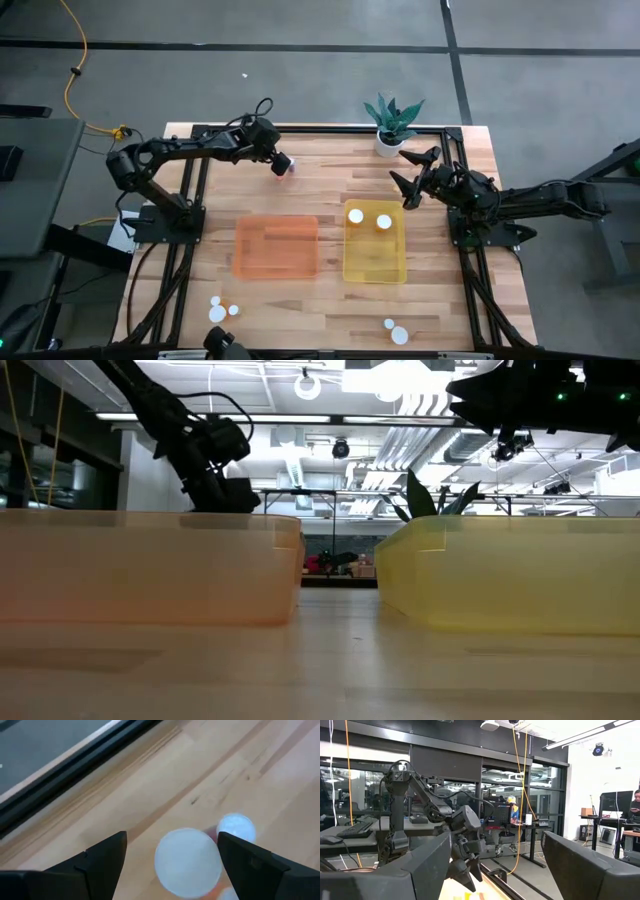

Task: Pick and place medicine bottles into bin by pill shape (circle, oval)
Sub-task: Put the top orange capsule bottle into the yellow bin

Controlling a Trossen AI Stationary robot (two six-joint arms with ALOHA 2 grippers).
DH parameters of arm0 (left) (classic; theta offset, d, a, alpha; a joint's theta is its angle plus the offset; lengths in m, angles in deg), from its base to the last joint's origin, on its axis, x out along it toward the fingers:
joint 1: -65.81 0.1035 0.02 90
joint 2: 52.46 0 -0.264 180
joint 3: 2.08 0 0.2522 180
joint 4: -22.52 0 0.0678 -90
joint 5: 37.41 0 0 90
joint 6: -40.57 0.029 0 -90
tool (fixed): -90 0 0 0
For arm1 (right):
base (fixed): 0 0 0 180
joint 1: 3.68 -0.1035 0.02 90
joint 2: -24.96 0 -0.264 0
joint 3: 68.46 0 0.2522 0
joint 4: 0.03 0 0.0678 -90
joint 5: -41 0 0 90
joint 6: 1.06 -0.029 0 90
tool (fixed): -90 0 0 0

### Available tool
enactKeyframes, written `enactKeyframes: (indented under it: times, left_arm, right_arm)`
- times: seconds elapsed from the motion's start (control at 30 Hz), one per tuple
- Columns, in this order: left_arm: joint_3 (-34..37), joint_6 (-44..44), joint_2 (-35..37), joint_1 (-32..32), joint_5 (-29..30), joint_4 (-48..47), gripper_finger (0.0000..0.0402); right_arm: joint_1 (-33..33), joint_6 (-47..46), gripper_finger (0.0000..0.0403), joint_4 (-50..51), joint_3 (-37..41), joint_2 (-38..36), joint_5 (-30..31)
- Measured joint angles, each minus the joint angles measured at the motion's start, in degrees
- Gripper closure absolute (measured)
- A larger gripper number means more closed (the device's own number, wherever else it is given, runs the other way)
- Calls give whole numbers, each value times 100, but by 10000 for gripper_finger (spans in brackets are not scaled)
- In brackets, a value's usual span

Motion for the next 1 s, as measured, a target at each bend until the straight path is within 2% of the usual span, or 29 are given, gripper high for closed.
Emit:
enactKeyframes:
  times: [0.13, 0.63, 1.0]
  left_arm:
    - [0, 0, -162, 4, -157, 92, 101]
    - [0, 44, -250, 4, -70, -122, 106]
    - [0, 24, -248, 0, -43, -77, 172]
  right_arm:
    - [0, 0, 102, 7, 0, 0, 1]
    - [-1, -11, 102, 96, 0, 0, 2]
    - [-2, -13, 102, 96, 0, 0, 1]
